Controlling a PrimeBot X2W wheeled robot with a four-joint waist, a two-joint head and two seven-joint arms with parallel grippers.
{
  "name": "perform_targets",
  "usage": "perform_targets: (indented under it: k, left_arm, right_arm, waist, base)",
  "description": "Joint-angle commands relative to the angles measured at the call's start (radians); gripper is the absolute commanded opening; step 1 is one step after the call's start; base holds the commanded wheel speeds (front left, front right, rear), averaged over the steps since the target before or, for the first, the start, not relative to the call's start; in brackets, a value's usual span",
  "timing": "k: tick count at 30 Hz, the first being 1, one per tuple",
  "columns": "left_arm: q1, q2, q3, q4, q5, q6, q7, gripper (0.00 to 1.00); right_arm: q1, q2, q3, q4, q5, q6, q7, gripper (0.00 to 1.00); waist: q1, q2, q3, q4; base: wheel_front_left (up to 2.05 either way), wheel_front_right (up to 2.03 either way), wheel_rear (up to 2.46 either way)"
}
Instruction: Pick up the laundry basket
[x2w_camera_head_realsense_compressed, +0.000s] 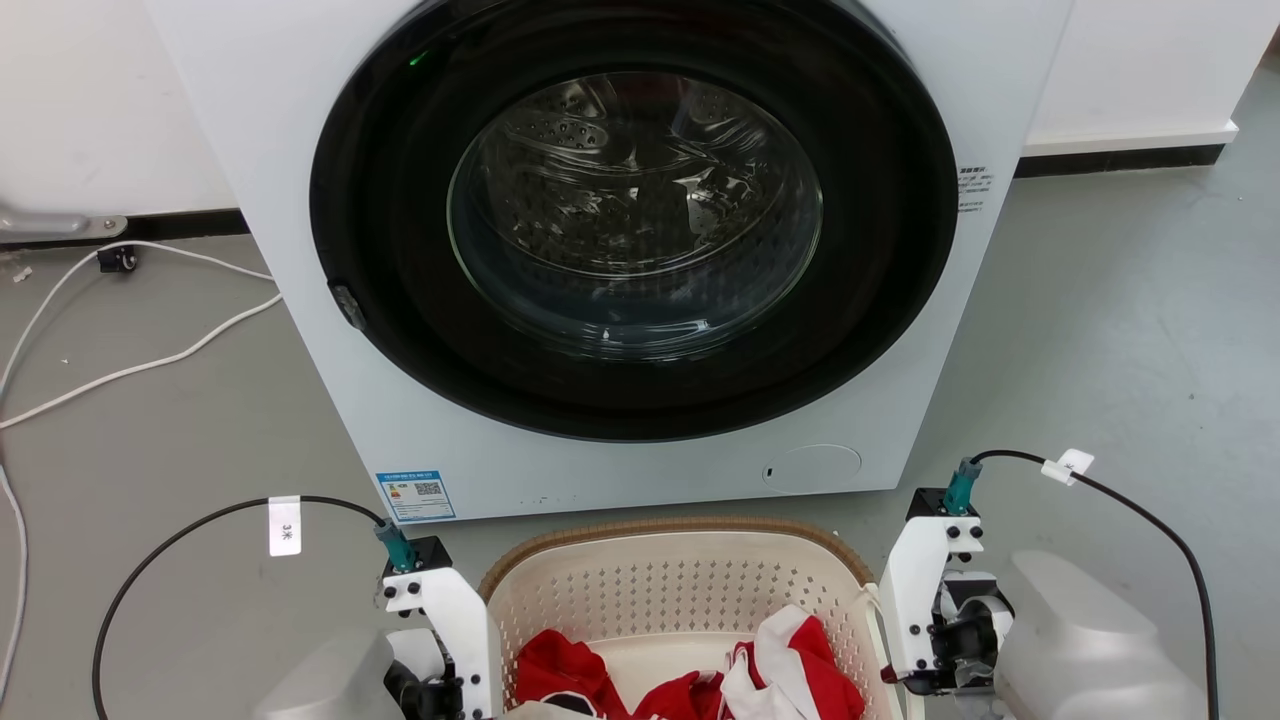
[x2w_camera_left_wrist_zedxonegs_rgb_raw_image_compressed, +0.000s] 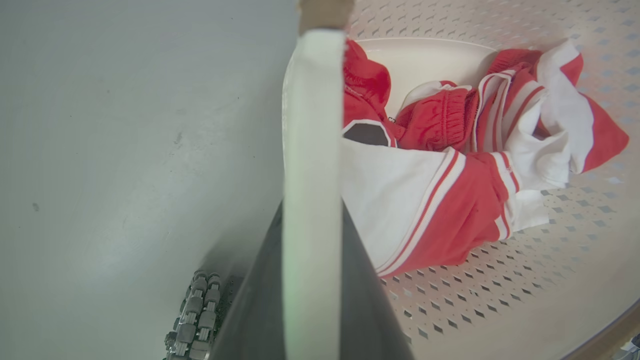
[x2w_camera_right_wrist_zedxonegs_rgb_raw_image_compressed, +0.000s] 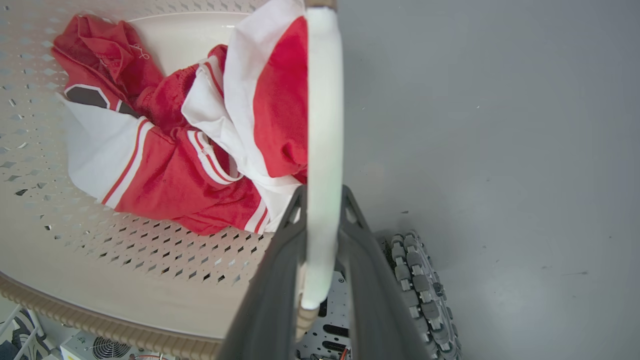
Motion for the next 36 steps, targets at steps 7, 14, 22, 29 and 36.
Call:
perform_targets:
  k: [7,14,22,29,36]
  left_arm:
    - [-0.022,-0.022,-0.009,-0.014,-0.018,-0.011,-0.008,0.0]
    - [-0.023,-0.021,-0.017,-0.013,-0.027,-0.011,-0.011,0.0]
    - [-0.024,-0.02,-0.026,-0.01,-0.036,-0.011,-0.016,0.0]
    - [-0.023,-0.019,-0.033,-0.004,-0.044,-0.011,-0.015,0.0]
    - [-0.027,-0.019,-0.039,-0.003,-0.05,-0.011,-0.02,0.0]
  right_arm:
    - [-0.012,0.022,-0.022,-0.007,-0.015,0.004,0.008,0.0]
    - [-0.009,0.027,-0.041,-0.007,-0.027,0.004,0.015,0.0]
    - [-0.004,0.03,-0.065,-0.007,-0.043,0.004,0.019,0.0]
    - [-0.001,0.034,-0.083,-0.007,-0.058,0.004,0.022,0.0]
    - [0.001,0.035,-0.102,-0.007,-0.071,0.004,0.026,0.0]
  waist:
    - [0.0,0.0,0.0,-0.003]
    - [0.0,0.0,-0.001,-0.005]
    - [0.0,0.0,0.001,-0.008]
    - [0.0,0.0,0.001,-0.012]
    - [0.0,0.0,0.002,-0.013]
  base:
    - [0.0,0.0,0.0]
    - [0.0,0.0,0.0]
    - [0.0,0.0,0.0]
    - [0.0,0.0,0.0]
    - [0.0,0.0,0.0]
